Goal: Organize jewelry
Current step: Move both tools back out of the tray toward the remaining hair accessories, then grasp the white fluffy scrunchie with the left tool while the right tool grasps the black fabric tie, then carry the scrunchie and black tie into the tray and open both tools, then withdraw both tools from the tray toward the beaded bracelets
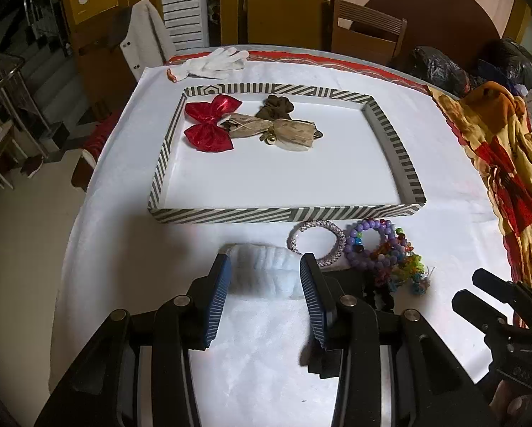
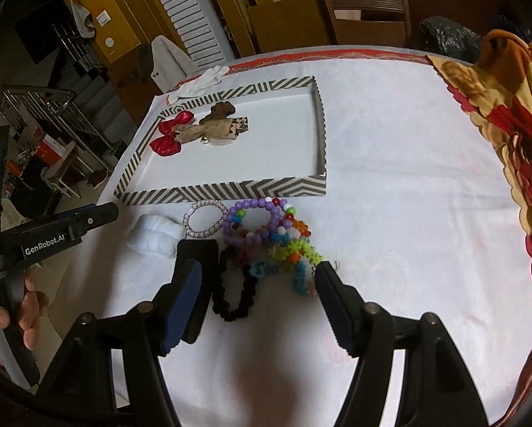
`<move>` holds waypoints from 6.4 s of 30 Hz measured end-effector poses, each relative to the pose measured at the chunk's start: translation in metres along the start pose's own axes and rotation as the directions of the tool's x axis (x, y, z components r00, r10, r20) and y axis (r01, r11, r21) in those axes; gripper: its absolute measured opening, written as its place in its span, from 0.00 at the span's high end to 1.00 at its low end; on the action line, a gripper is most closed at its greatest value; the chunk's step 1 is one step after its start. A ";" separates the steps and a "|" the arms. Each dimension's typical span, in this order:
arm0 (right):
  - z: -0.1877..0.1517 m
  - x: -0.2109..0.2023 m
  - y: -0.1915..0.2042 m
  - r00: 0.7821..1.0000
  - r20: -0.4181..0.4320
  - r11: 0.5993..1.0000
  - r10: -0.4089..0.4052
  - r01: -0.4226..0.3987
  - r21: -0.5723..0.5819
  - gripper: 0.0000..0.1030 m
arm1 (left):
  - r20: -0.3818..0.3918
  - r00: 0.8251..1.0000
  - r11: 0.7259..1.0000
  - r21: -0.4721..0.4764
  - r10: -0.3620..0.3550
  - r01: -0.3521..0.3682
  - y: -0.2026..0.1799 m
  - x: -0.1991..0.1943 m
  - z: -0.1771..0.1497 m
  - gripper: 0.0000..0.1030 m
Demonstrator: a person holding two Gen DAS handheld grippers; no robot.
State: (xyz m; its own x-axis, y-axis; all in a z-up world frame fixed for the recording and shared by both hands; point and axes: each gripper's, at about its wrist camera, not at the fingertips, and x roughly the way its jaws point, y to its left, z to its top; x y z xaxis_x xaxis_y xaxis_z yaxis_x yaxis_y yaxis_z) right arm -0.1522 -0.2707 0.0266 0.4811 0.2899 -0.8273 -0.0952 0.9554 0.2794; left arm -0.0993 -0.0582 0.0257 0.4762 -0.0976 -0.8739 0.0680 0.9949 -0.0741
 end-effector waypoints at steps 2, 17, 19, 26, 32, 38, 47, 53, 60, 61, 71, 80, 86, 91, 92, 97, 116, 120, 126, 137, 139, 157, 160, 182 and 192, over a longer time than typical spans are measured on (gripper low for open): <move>-0.002 -0.004 0.000 1.000 0.007 1.000 0.000 0.000 -0.004 0.32 | -0.006 1.000 1.000 0.004 -0.001 0.001 -0.003 0.000 -0.002 0.64; -0.010 -0.005 0.008 1.000 -0.011 0.999 0.027 -0.027 -0.028 0.32 | -0.029 1.000 1.000 0.005 0.005 -0.005 -0.007 0.002 -0.016 0.64; -0.011 -0.004 0.009 0.999 -0.015 0.999 0.035 -0.035 -0.028 0.32 | -0.031 0.999 1.000 0.003 0.005 -0.005 -0.005 0.002 -0.017 0.64; -0.013 0.003 0.013 0.999 -0.033 0.998 0.043 -0.045 -0.043 0.32 | -0.056 0.998 1.000 -0.025 -0.010 0.008 0.007 0.005 -0.018 0.64; -0.017 0.008 0.016 0.996 -0.046 0.996 0.073 -0.075 -0.042 0.32 | -0.094 0.995 0.995 -0.102 -0.014 0.004 0.035 0.012 -0.021 0.64; -0.021 0.020 0.020 0.991 -0.085 0.994 0.099 -0.103 -0.046 0.32 | -0.123 0.992 0.988 -0.156 -0.037 0.017 0.050 0.020 -0.023 0.64; -0.025 0.037 0.042 0.974 -0.140 0.981 0.177 -0.186 -0.050 0.32 | -0.147 0.978 0.966 -0.235 -0.144 0.107 0.052 0.034 -0.014 0.64; -0.034 0.061 0.061 0.966 -0.196 0.981 0.171 -0.185 -0.054 0.32 | -0.171 0.961 0.952 -0.257 -0.216 0.168 0.049 0.051 -0.003 0.64; -0.036 0.084 0.065 0.963 -0.221 0.986 0.156 -0.165 -0.024 0.32 | -0.202 0.944 0.944 -0.256 -0.262 0.207 0.050 0.070 0.005 0.58; -0.035 0.087 0.065 0.962 -0.223 0.986 0.157 -0.165 -0.016 0.32 | -0.206 0.942 0.944 -0.254 -0.265 0.210 0.051 0.073 0.005 0.57; -0.027 0.106 0.059 0.971 -0.193 0.990 0.137 -0.133 0.035 0.67 | -0.224 0.948 0.959 -0.223 -0.225 0.175 0.061 0.077 0.003 0.57; -0.024 0.100 0.057 0.971 -0.182 0.987 0.158 -0.156 0.023 0.89 | -0.218 0.951 0.965 -0.190 -0.220 0.180 0.054 0.078 -0.001 0.78; -0.021 0.073 0.063 0.968 -0.149 0.978 0.202 -0.206 -0.012 0.89 | -0.143 0.964 0.967 -0.158 -0.223 0.200 0.050 0.047 0.007 0.80; -0.007 0.043 0.062 0.971 -0.081 0.973 0.225 -0.228 -0.030 0.89 | -0.090 0.972 0.968 -0.148 -0.217 0.202 0.049 0.024 0.019 0.80; -0.003 0.038 0.061 0.971 -0.064 0.972 0.230 -0.232 -0.027 0.89 | -0.086 0.973 0.969 -0.148 -0.214 0.200 0.048 0.023 0.021 0.80; 0.014 0.023 0.052 0.975 -0.016 0.975 0.219 -0.220 -0.021 0.89 | -0.048 0.980 0.971 -0.153 -0.193 0.184 0.050 0.013 0.039 0.80; 0.081 0.040 0.033 0.989 0.036 0.990 0.143 -0.143 0.000 0.89 | -0.035 0.989 0.981 -0.136 -0.143 0.137 0.056 0.036 0.083 0.81; 0.089 0.052 0.030 0.991 0.024 0.991 0.135 -0.136 0.008 0.89 | -0.049 0.989 0.983 -0.131 -0.139 0.132 0.056 0.046 0.088 0.81; 0.108 0.078 0.023 0.994 -0.009 0.994 0.105 -0.105 0.011 0.89 | -0.083 0.986 0.980 -0.152 -0.144 0.130 0.061 0.068 0.096 0.81; 0.169 0.145 0.003 0.995 -0.082 0.998 0.059 -0.059 0.008 0.89 | -0.124 0.983 0.976 -0.190 -0.134 0.109 0.072 0.106 0.115 0.80; 0.180 0.157 0.003 0.994 -0.095 0.998 0.060 -0.060 -0.001 0.89 | -0.129 0.983 0.976 -0.194 -0.130 0.104 0.074 0.112 0.117 0.80; 0.214 0.224 0.002 0.986 -0.161 0.999 0.038 -0.042 -0.018 0.86 | -0.146 0.984 0.980 -0.183 -0.102 0.074 0.078 0.133 0.122 0.76; 0.214 0.225 -0.002 0.987 -0.161 1.000 0.021 -0.023 -0.007 0.68 | -0.127 0.987 0.981 -0.181 -0.095 0.071 0.077 0.129 0.123 0.73; 0.164 0.101 0.014 0.994 0.022 0.994 0.108 -0.108 0.009 0.47 | -0.036 0.998 0.987 -0.154 -0.051 0.045 0.070 0.071 0.102 0.56; 0.100 0.046 0.011 0.997 0.068 1.000 0.022 -0.024 0.015 0.38 | 0.021 0.999 0.997 -0.054 -0.047 0.048 0.031 0.031 0.074 0.56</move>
State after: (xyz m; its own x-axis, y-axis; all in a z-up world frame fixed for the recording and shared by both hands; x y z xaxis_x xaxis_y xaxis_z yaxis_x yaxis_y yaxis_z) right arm -0.0442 -0.2527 0.0407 0.5372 0.3069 -0.7856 -0.0935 0.9474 0.3061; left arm -0.0176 -0.0317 0.0317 0.4904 -0.1447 -0.8594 0.0432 0.9889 -0.1419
